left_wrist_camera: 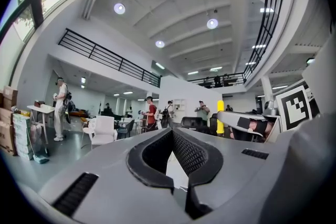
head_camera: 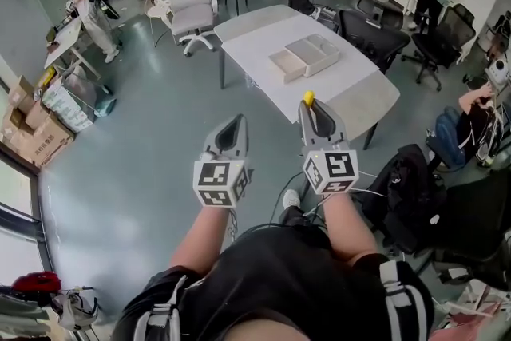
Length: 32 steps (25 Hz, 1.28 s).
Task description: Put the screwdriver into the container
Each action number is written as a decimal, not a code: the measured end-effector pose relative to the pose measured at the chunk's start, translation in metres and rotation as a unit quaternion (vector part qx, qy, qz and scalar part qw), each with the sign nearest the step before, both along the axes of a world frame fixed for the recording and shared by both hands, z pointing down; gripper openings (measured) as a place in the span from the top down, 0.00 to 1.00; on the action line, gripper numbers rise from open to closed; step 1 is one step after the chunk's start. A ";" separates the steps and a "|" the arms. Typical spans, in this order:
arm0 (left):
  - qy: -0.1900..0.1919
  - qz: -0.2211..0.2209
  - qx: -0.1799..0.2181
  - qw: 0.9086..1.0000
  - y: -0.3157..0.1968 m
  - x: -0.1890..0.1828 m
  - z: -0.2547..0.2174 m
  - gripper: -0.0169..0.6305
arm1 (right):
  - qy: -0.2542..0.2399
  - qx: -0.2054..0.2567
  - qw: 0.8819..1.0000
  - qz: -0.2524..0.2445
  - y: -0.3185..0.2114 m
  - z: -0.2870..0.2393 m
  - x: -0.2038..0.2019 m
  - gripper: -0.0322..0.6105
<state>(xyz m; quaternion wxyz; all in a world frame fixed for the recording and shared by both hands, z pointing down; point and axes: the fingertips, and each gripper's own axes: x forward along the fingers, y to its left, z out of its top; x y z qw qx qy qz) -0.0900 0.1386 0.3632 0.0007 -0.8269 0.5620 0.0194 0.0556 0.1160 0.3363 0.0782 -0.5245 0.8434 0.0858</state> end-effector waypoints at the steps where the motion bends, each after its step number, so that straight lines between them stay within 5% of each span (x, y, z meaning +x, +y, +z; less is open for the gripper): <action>1: 0.000 0.001 -0.002 1.000 -0.015 0.004 0.001 0.96 | -0.001 -0.005 1.000 0.001 -0.015 0.003 0.004 0.85; 19: -0.005 0.008 -0.071 0.997 -0.259 0.082 0.026 0.96 | 0.010 -0.074 0.997 0.001 -0.262 0.029 0.085 0.85; 32: -0.025 -0.022 -0.104 0.994 -0.358 0.105 0.036 0.96 | 0.007 -0.110 0.993 -0.047 -0.376 0.046 0.098 0.85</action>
